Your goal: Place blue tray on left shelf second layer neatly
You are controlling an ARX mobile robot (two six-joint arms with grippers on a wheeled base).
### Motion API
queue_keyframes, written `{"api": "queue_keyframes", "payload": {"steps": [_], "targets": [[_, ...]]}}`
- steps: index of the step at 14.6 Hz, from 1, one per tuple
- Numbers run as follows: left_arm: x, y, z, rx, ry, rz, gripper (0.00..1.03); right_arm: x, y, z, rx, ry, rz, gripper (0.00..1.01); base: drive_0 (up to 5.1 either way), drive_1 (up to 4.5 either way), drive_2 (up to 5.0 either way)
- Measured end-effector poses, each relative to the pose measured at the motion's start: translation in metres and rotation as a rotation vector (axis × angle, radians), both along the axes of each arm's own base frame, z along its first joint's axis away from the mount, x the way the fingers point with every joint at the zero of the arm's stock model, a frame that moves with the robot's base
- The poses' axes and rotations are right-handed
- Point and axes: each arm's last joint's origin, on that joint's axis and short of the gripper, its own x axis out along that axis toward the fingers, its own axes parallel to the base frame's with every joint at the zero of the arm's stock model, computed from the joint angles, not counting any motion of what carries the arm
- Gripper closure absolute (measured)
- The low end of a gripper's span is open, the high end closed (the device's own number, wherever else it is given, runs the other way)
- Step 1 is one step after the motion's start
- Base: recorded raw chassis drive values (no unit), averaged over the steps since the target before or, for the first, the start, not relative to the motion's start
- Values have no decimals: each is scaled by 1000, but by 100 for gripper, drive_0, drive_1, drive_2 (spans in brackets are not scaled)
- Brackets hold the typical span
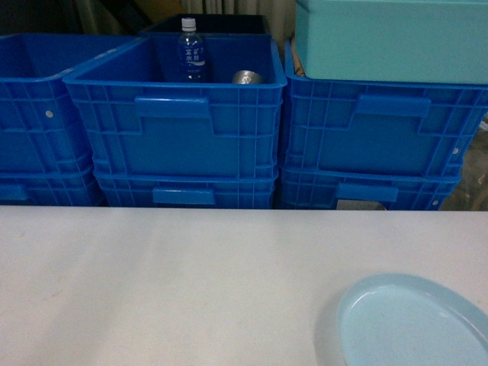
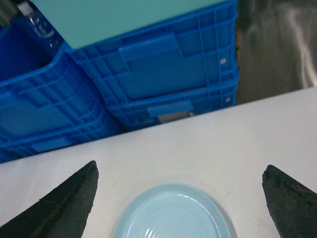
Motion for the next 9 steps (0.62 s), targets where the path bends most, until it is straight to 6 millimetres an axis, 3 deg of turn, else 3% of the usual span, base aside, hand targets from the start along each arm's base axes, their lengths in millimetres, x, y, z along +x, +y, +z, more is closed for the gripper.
{"api": "queue_keyframes", "payload": {"steps": [2, 4, 5, 6, 7, 8, 9], "targets": [[0, 0, 0, 0, 0, 0, 5, 46, -8, 2, 81, 135, 103, 3, 0, 0, 0], [0, 0, 0, 0, -1, 0, 5, 74, -9, 2, 165, 226, 187, 3, 0, 0, 0], [0, 0, 0, 0, 0, 0, 5, 76, -9, -12, 221, 316, 242, 3, 0, 0, 0], [0, 0, 0, 0, 0, 0, 5, 70, -14, -48, 294, 498, 285, 3, 0, 0, 0], [0, 0, 0, 0, 0, 0, 5, 55, -38, -82, 268, 604, 278, 3, 0, 0, 0], [0, 0, 0, 0, 0, 0, 5, 50, -64, -102, 210, 620, 278, 3, 0, 0, 0], [0, 0, 0, 0, 0, 0, 5, 51, -67, -108, 212, 622, 293, 3, 0, 0, 0]]}}
